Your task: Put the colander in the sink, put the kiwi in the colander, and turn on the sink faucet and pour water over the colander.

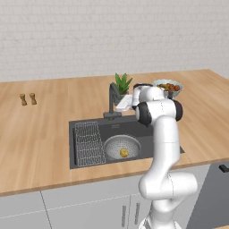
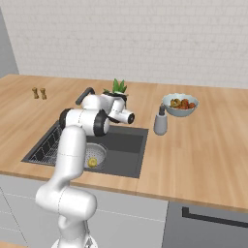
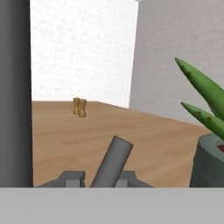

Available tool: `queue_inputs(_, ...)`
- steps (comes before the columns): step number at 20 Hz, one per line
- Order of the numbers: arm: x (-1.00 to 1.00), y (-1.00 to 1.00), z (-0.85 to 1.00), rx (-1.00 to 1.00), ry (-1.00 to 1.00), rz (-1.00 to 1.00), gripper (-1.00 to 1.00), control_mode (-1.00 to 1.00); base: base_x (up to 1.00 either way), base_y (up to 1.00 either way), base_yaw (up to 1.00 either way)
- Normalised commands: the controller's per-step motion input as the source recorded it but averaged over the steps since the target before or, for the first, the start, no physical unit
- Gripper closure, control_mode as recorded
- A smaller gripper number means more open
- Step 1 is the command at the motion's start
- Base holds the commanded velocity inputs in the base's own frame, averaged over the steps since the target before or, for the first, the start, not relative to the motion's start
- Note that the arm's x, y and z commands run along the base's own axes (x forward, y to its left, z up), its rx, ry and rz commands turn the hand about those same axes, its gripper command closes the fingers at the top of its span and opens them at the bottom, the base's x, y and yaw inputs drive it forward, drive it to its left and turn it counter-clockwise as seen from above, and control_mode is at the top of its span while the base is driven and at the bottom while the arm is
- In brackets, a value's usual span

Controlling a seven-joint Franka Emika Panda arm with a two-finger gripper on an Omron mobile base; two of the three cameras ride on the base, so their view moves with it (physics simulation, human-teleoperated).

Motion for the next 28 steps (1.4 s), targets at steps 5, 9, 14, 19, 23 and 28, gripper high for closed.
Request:
queue_inputs(5, 0.00, -0.80, -0.17, 0.00, 0.00, 0.00, 1.00, -1.00, 0.00, 0.00, 0.00)
queue_inputs(9, 0.00, -0.86, -0.14, 0.00, 0.00, 0.00, 1.00, -1.00, 0.00, 0.00, 0.00)
queue_inputs(14, 0.00, -0.90, -0.14, 0.00, 0.00, 0.00, 1.00, -1.00, 0.00, 0.00, 0.00)
queue_inputs(19, 0.00, -0.93, -0.21, 0.00, 0.00, 0.00, 1.00, -1.00, 0.00, 0.00, 0.00)
queue_inputs(23, 0.00, -0.83, -0.26, 0.00, 0.00, -0.01, 1.00, -1.00, 0.00, 0.00, 0.00)
queue_inputs(28, 0.00, -0.72, -0.22, 0.00, 0.00, -0.02, 1.00, -1.00, 0.00, 0.00, 0.00)
